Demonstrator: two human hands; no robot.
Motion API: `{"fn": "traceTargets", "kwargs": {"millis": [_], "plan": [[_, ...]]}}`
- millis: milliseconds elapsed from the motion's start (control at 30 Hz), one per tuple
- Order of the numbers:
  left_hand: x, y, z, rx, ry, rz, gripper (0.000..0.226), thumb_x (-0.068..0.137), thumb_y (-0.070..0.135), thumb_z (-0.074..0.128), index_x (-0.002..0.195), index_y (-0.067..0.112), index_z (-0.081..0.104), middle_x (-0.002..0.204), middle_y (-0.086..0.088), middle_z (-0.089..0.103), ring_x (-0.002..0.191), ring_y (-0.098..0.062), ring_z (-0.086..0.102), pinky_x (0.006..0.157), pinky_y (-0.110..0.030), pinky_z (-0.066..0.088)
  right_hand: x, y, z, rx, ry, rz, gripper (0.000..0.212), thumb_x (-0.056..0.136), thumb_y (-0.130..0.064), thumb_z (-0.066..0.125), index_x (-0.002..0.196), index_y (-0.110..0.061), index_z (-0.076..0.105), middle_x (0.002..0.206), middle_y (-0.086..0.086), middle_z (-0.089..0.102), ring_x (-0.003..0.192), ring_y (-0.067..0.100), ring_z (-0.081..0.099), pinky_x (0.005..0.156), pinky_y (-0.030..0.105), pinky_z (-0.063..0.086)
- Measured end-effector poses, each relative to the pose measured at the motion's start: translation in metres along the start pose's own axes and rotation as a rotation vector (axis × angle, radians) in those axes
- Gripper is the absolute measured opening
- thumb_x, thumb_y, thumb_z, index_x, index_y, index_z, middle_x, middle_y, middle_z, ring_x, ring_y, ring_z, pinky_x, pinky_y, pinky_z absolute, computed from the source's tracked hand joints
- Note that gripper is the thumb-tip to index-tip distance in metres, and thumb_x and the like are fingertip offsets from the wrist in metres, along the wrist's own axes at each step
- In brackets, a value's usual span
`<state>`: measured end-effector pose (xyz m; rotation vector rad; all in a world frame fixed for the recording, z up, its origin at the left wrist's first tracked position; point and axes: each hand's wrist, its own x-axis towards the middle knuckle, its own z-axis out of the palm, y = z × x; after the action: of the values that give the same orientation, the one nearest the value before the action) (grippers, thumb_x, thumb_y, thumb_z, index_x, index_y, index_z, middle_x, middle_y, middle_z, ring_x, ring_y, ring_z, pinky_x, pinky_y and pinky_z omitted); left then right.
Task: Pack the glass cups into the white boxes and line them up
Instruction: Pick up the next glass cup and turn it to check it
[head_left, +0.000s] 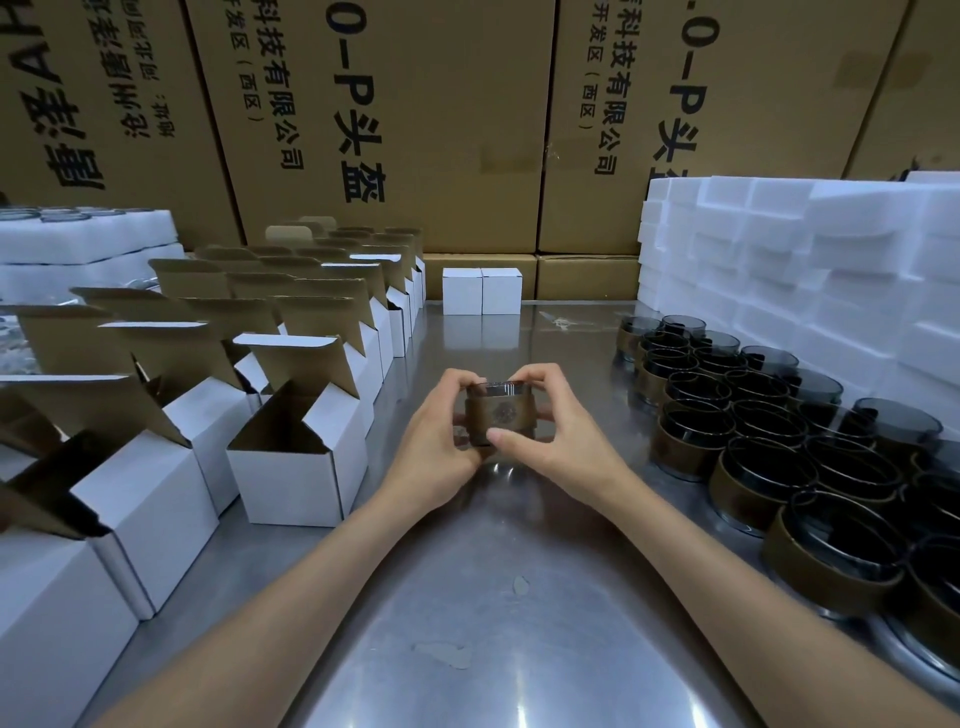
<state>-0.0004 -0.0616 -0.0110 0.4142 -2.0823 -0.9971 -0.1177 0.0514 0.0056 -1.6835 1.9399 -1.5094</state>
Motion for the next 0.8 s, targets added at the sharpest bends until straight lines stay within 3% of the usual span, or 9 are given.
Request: {"fn": "traceTargets", "kwargs": {"millis": [100, 267, 367, 433, 533, 600, 700, 800], "plan": [[0.000, -0.002, 0.002, -0.022, -0.017, -0.004, 0.058, 0.070, -0.003, 0.077, 0.105, 0.032, 0.045, 0.112, 0.005, 0.058, 0.095, -0.016, 0.064, 0.076, -0.040, 0.058, 0.000, 0.000, 0.000, -0.049, 0.064, -0.012, 0.039, 0.077, -0.028, 0.074, 0.103, -0.032, 0.045, 0.112, -0.012, 0.052, 0.108, 0.010, 0.054, 0.091, 0.043, 0.049], [-0.003, -0.003, 0.003, 0.056, -0.163, 0.070, 0.068, 0.072, -0.002, 0.066, 0.125, 0.030, 0.038, 0.124, 0.017, 0.047, 0.116, -0.008, 0.053, 0.098, -0.021, 0.043, -0.002, 0.007, -0.002, -0.201, 0.071, -0.056, 0.041, 0.069, -0.030, 0.075, 0.096, -0.028, 0.045, 0.110, -0.010, 0.045, 0.099, 0.011, 0.052, 0.083, 0.046, 0.051], [-0.005, -0.001, 0.001, 0.075, -0.242, 0.033, 0.070, 0.070, 0.007, 0.060, 0.129, 0.033, 0.034, 0.120, 0.036, 0.040, 0.113, 0.004, 0.049, 0.095, -0.009, 0.039, -0.002, 0.011, -0.005, -0.271, 0.051, -0.052, 0.044, 0.063, -0.039, 0.070, 0.093, -0.029, 0.040, 0.107, -0.011, 0.039, 0.090, 0.011, 0.050, 0.076, 0.044, 0.051], [-0.005, 0.000, 0.002, 0.074, -0.247, 0.013, 0.067, 0.066, 0.013, 0.056, 0.127, 0.034, 0.036, 0.120, 0.034, 0.042, 0.112, 0.007, 0.048, 0.094, -0.007, 0.037, -0.001, 0.013, -0.005, -0.303, 0.024, -0.028, 0.044, 0.062, -0.042, 0.069, 0.090, -0.028, 0.038, 0.104, -0.012, 0.035, 0.085, 0.010, 0.050, 0.073, 0.044, 0.051], [-0.005, 0.001, 0.002, 0.077, -0.238, -0.007, 0.066, 0.066, 0.015, 0.053, 0.128, 0.033, 0.039, 0.125, 0.023, 0.046, 0.118, 0.001, 0.047, 0.098, -0.013, 0.036, 0.000, 0.019, -0.005, -0.331, -0.025, -0.004, 0.043, 0.068, -0.037, 0.073, 0.092, -0.025, 0.039, 0.105, -0.010, 0.031, 0.088, 0.010, 0.048, 0.075, 0.039, 0.050], [-0.004, 0.000, 0.003, 0.085, -0.219, -0.007, 0.067, 0.069, 0.011, 0.053, 0.130, 0.033, 0.037, 0.131, 0.017, 0.045, 0.122, -0.005, 0.046, 0.101, -0.021, 0.037, 0.001, 0.019, -0.006, -0.312, -0.028, -0.004, 0.040, 0.074, -0.037, 0.071, 0.099, -0.025, 0.042, 0.107, -0.011, 0.030, 0.099, 0.011, 0.044, 0.078, 0.026, 0.045], [-0.002, -0.004, 0.003, 0.084, -0.159, -0.041, 0.066, 0.078, 0.000, 0.050, 0.132, 0.036, 0.036, 0.137, 0.014, 0.043, 0.121, -0.009, 0.048, 0.099, -0.027, 0.041, 0.000, 0.008, -0.005, -0.273, 0.105, -0.043, 0.039, 0.079, -0.044, 0.060, 0.111, -0.028, 0.047, 0.112, -0.015, 0.033, 0.110, 0.001, 0.034, 0.083, 0.010, 0.032], [0.000, -0.008, 0.004, 0.089, -0.126, -0.037, 0.061, 0.080, 0.000, 0.047, 0.129, 0.036, 0.038, 0.135, 0.013, 0.047, 0.119, -0.009, 0.051, 0.096, -0.025, 0.044, -0.002, -0.017, 0.003, -0.264, 0.223, -0.137, 0.040, 0.080, -0.043, 0.057, 0.114, -0.025, 0.051, 0.114, -0.014, 0.044, 0.112, 0.003, 0.036, 0.089, 0.010, 0.030]]}}
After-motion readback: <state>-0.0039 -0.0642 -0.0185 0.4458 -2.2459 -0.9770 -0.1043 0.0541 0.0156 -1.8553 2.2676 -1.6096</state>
